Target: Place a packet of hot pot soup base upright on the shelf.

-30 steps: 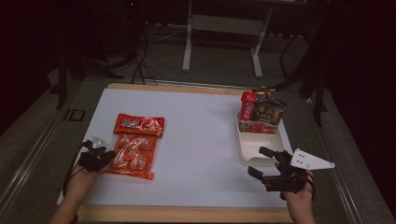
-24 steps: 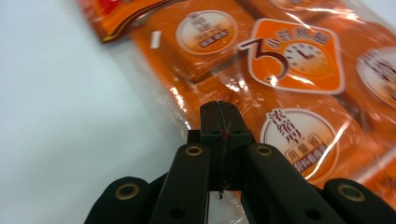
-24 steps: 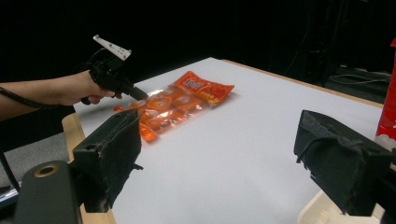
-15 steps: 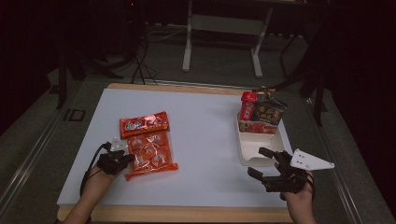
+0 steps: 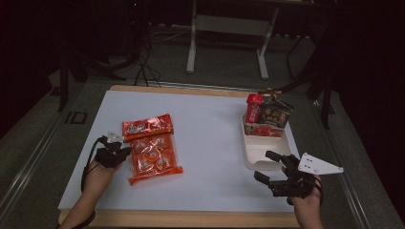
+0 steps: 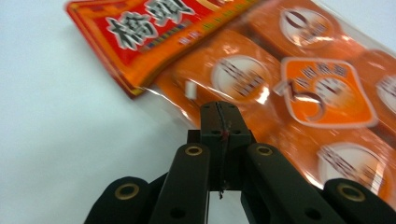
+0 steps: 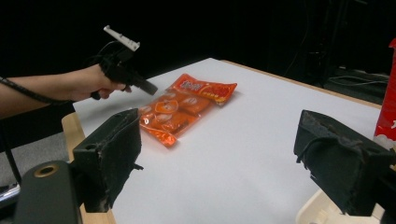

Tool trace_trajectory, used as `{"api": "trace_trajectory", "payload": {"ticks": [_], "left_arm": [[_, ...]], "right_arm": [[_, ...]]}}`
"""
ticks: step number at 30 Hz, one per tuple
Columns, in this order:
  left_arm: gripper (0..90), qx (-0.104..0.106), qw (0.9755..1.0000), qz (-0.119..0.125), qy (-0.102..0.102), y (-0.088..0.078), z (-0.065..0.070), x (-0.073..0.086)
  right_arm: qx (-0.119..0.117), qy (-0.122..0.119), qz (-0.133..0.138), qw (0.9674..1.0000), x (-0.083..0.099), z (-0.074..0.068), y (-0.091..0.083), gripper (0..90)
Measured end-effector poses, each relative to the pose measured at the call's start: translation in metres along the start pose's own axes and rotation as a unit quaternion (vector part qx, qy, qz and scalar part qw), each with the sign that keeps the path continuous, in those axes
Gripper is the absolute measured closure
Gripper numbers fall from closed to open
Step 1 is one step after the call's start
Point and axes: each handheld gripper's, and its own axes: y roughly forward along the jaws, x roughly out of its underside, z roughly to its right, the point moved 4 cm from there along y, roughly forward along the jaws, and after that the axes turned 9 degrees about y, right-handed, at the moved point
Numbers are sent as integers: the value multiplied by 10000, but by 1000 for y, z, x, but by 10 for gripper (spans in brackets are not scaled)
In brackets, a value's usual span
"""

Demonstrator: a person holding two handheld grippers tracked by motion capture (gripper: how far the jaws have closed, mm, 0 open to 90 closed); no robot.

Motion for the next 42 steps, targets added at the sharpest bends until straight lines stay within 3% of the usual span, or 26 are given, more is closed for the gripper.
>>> {"api": "trace_trajectory", "payload": {"ticks": [10, 17, 21, 26, 34, 40, 42], "left_arm": [[900, -251, 9996, -86, -114, 16, -17, -13], [900, -275, 9991, -291, -131, 31, -19, -14], [900, -247, 9992, -243, -187, 33, -18, -12], [900, -114, 9996, -257, -2, 33, -11, -12], [900, -54, 9996, -272, 87, 34, -4, -16], [900, 82, 9993, -239, 267, 41, 11, -26], [900, 162, 9985, -241, 457, 44, 22, -33]], "right_arm": [[-18, 15, -68, 10000, 3, 0, 3, 148], [-19, 22, -73, 10000, 4, 0, 3, 148], [-8, 15, -73, 10000, 4, 2, 2, 148], [-19, 38, -81, 10000, 5, 2, 3, 148], [-42, 65, -116, 9999, 6, 1, 5, 148], [-56, 66, -106, 9999, 6, 1, 5, 148], [-56, 60, -106, 9999, 6, 2, 5, 148]]}}
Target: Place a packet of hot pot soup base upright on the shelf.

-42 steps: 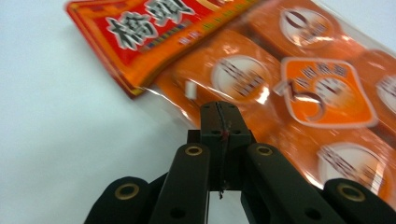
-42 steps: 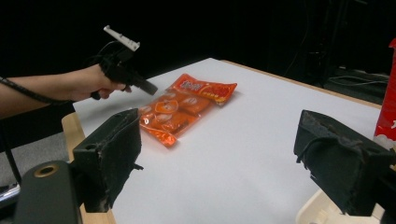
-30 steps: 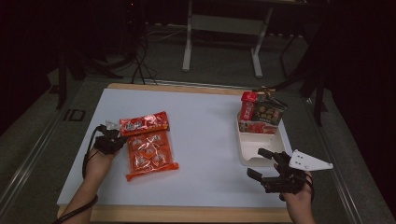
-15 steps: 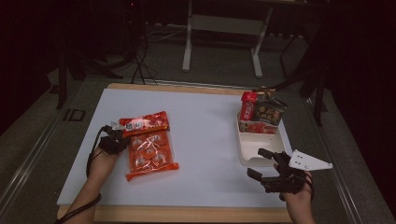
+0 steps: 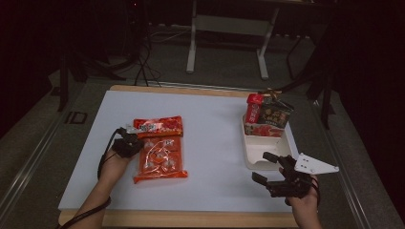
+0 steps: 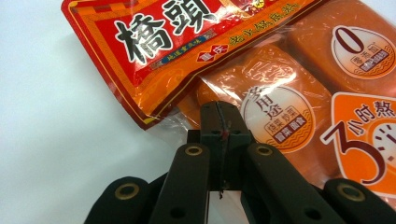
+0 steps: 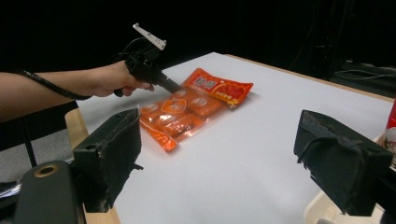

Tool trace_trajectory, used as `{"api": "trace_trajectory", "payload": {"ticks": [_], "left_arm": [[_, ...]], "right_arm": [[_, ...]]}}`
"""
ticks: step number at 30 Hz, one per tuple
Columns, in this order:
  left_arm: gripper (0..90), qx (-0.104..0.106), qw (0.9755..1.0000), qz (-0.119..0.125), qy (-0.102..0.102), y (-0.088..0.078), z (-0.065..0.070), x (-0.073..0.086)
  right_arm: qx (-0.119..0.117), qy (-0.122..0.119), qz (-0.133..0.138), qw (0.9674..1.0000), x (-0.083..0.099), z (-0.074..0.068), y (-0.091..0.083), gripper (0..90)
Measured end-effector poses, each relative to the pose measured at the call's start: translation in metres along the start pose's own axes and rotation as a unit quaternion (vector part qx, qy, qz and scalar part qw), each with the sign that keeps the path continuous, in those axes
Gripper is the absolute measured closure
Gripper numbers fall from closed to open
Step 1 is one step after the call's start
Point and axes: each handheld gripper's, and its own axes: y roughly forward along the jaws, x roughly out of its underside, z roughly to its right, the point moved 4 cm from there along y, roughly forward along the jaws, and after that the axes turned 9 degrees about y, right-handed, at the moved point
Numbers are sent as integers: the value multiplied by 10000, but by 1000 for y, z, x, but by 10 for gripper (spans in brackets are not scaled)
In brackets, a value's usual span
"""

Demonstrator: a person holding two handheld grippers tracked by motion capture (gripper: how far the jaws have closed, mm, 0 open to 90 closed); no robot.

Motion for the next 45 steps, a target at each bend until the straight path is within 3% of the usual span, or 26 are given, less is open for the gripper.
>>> {"api": "trace_trajectory", "payload": {"ticks": [7, 9, 16, 20, 23, 26, 27, 30, 37, 42, 45], "left_arm": [[900, 220, 9993, 41, 289, 8, 26, -17], [900, 349, 9983, 47, 456, 11, 40, -25], [900, 699, 9926, 12, 992, 13, 76, -40], [900, 908, 9895, 13, 1122, 14, 89, -45], [900, 1000, 9884, 11, 1145, 12, 93, -46], [900, 1185, 9883, 33, 964, 7, 92, -43], [900, 1201, 9878, 8, 995, 5, 93, -41], [900, 1111, 9870, -106, 1158, -1, 95, -35], [900, 1138, 9866, -299, 1126, -8, 96, -19], [900, 1238, 9867, -202, 1032, -11, 101, -12], [900, 1271, 9883, -156, 830, -11, 102, -10]], "right_arm": [[-6, 7, 6, 10000, 0, 1, -1, 148], [-10, 12, -5, 10000, 0, 1, -1, 148], [-26, 11, -11, 10000, 1, 0, 0, 148], [-27, 12, -17, 10000, 1, 0, 0, 148], [-25, 5, -26, 10000, 1, 0, 0, 148], [-21, 3, -25, 10000, 1, 0, 0, 148], [-25, 7, -31, 10000, 2, 0, -1, 148], [-23, 27, -35, 10000, 3, 0, -1, 148], [-24, 3, -16, 10000, 1, -1, -1, 148], [-43, -9, -41, 10000, 2, -1, 2, 148], [-52, 1, -59, 10000, 2, -1, 3, 148]]}}
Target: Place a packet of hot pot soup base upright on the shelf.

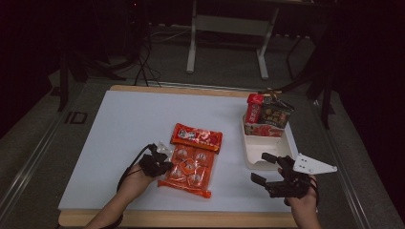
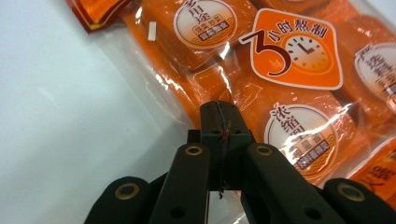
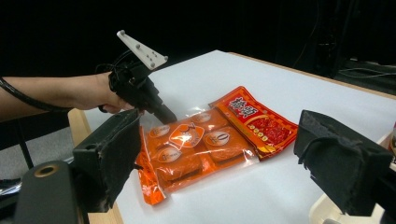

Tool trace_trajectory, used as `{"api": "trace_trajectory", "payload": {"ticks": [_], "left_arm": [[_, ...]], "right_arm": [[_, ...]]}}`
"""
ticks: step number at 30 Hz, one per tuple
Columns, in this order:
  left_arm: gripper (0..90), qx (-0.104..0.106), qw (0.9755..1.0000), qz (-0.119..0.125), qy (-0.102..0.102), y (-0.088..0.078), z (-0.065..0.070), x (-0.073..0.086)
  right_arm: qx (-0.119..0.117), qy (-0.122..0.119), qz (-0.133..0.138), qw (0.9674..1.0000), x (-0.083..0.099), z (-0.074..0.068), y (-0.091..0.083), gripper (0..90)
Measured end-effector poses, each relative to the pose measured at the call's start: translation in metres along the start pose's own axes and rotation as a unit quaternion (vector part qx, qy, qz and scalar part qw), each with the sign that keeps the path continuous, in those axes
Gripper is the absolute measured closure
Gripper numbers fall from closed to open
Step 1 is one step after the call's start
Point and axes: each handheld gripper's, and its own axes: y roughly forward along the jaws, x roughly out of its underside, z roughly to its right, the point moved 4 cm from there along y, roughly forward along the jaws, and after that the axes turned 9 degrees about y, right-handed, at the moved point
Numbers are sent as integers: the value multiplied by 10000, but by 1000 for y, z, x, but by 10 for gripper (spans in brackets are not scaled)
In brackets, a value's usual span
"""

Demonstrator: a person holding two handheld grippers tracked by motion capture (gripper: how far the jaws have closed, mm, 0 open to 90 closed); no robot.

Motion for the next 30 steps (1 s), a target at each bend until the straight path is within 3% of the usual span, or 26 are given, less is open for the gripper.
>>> {"api": "trace_trajectory", "payload": {"ticks": [3, 6, 14, 20, 24, 29, 30], "left_arm": [[900, -33, 10000, 7, -47, 0, 3, 0], [900, 83, 9999, 51, -61, 0, 10, -1], [900, 395, 9991, 136, 49, 7, 34, -11], [900, 480, 9986, 164, 173, 10, 45, -16], [900, 556, 9982, 164, 142, 10, 44, -16], [900, 387, 9990, 237, -33, 7, 31, -16], [900, 242, 9992, 287, -134, 6, 24, -16]], "right_arm": [[-19, -12, -6, 10000, 0, -1, 1, 148], [-32, -19, 5, 10000, -2, -1, 3, 148], [-63, -54, -46, 10000, 1, -2, 6, 151], [-64, -93, -29, 9999, 0, -3, 4, 150], [-61, -99, -58, 9999, 1, -3, 5, 151], [-52, -101, -52, 9999, 1, -4, 4, 151], [-52, -102, -34, 9999, 1, -4, 3, 151]]}}
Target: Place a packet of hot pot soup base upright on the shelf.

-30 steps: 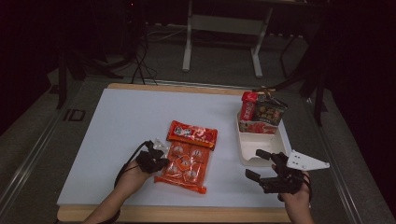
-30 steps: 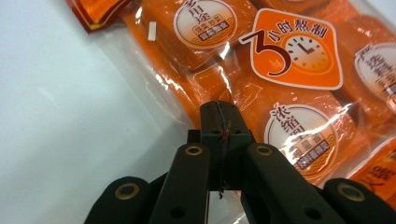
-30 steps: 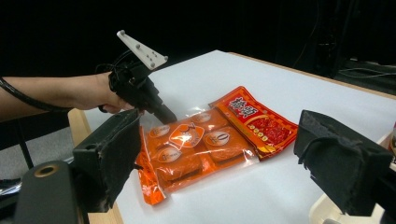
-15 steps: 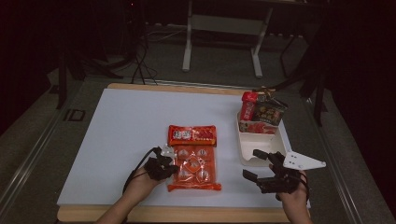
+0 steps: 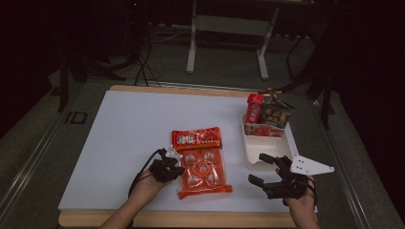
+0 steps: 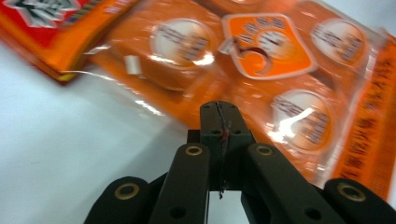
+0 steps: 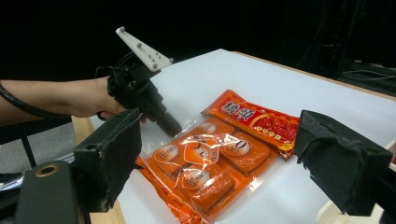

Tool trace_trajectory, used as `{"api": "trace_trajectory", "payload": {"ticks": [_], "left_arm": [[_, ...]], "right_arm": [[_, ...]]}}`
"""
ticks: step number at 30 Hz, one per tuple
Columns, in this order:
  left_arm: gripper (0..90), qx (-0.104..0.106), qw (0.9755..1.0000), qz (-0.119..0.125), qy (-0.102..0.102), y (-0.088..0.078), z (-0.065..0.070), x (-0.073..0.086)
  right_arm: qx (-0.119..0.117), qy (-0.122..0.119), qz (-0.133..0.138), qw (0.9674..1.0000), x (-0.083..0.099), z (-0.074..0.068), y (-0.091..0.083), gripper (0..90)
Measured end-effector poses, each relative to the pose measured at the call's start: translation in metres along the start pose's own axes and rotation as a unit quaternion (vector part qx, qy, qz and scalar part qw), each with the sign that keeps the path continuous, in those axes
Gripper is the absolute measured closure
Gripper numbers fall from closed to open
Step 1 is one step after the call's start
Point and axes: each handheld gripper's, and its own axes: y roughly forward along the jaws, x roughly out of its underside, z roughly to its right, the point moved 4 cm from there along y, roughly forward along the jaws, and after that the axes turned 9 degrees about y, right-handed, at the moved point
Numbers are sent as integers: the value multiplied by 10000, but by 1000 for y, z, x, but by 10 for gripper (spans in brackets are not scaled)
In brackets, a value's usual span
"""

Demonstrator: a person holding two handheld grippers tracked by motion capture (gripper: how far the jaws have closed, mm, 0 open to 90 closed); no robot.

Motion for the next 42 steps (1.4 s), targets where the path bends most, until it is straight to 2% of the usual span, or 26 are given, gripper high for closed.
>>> {"api": "trace_trajectory", "payload": {"ticks": [4, 6, 7, 10, 12, 16, 19, 22, 23, 32, 37, 39, 41, 42], "left_arm": [[900, -241, 9995, 60, -170, 1, -13, -1], [900, -279, 9994, 58, -183, 1, -16, -1], [900, -387, 9991, 28, -190, 5, -20, -1], [900, -434, 9988, 39, -221, 10, -23, -4], [900, -420, 9988, 71, -255, 12, -24, -6], [900, -483, 9987, 49, -157, 22, -25, -15], [900, -546, 9985, 3, -21, 23, -24, -19], [900, -540, 9985, 37, -55, 25, -25, -23], [900, -559, 9984, 14, 2, 26, -25, -24], [900, -546, 9984, -19, 110, 31, -24, -33], [900, -613, 9978, 232, 115, 24, -24, -33], [900, -613, 9977, 298, 31, 21, -28, -33], [885, -716, 9971, 271, -30, 19, -32, -32], [861, -643, 9973, 333, -119, 17, -34, -32]], "right_arm": [[4, 33, 2, 10000, 0, 1, -1, 150], [-1, 23, 11, 10000, 0, 1, 0, 151], [0, 16, 11, 10000, 0, 1, -1, 151], [2, 12, 14, 10000, 0, 1, -1, 151], [0, 18, 12, 10000, 0, 1, -1, 151], [2, 15, 3, 10000, 0, 0, -1, 151], [-5, 10, -6, 10000, 1, 1, 0, 150], [-16, 11, -19, 10000, 1, 0, 1, 150], [-15, 7, -26, 10000, 1, 0, 1, 150], [-9, 8, 6, 10000, 0, 0, -1, 150], [15, 34, 17, 10000, 1, 2, -2, 150], [24, 32, 28, 10000, 1, 3, -3, 150], [47, 5, 24, 10000, 1, 2, -3, 150], [64, -8, 26, 10000, 1, 2, -3, 150]]}}
